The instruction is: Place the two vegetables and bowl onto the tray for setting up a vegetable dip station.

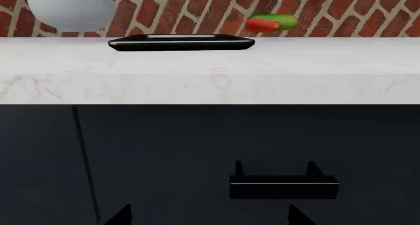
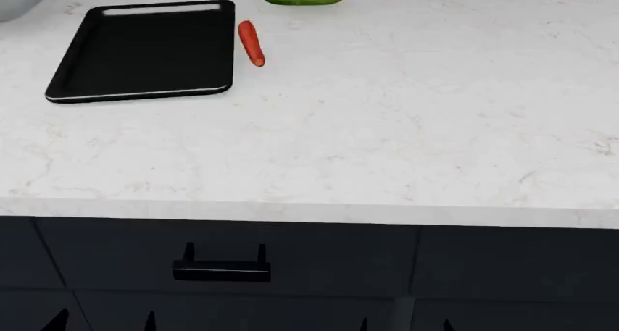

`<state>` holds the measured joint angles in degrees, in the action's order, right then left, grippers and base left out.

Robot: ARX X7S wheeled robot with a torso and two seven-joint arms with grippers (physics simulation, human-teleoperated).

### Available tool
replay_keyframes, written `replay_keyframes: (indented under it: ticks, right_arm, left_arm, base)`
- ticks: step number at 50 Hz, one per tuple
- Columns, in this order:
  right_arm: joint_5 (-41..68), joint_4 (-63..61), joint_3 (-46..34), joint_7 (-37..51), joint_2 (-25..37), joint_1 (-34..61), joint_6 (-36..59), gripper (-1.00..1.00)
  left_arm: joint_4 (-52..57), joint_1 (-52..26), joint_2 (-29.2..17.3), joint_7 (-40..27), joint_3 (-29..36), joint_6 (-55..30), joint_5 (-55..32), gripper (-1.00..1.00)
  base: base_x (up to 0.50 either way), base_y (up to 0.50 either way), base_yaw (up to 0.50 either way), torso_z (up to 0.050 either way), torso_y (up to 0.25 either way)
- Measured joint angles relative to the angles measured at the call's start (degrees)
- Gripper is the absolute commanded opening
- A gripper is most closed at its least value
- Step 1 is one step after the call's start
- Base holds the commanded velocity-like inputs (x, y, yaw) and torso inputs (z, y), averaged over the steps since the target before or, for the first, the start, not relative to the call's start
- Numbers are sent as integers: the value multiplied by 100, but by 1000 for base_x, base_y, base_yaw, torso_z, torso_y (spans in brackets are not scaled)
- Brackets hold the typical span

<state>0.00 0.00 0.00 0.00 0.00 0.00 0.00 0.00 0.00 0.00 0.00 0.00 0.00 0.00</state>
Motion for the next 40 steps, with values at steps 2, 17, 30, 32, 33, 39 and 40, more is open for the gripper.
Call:
replay_keyframes:
  ticks: [2, 17, 30, 32, 33, 39, 40]
  right_arm:
    - [-6, -82, 0, 81, 14, -79, -74, 100]
    - [268, 24, -249, 235, 198, -4, -88, 100]
    - [474, 103, -413, 338, 325, 44, -96, 100]
    - [500, 112, -434, 354, 341, 49, -95, 100]
    - [507, 113, -447, 364, 348, 51, -92, 100]
    - [571, 140, -497, 418, 390, 63, -100, 100]
    - [593, 128, -497, 429, 397, 64, -81, 100]
  left_arm:
    - [75, 40, -14, 15, 83, -9, 74, 100]
    - [51, 18, -199, -237, 274, -17, -86, 100]
    - [54, 20, -335, -380, 424, 80, -238, 100]
    - [53, 21, -354, -404, 452, 94, -240, 100]
    - [55, 24, -365, -419, 467, 99, -232, 100]
    - [47, 12, -409, -477, 508, 71, -294, 100]
    - [54, 5, -415, -484, 504, 55, -323, 100]
  base:
    - [0, 0, 0, 0, 0]
    - [0, 0, 0, 0, 0]
    - [0, 0, 0, 0, 0]
    - [0, 0, 0, 0, 0]
    - [0, 0, 0, 0, 0]
    - [0, 0, 0, 0, 0]
    - [0, 0, 0, 0, 0]
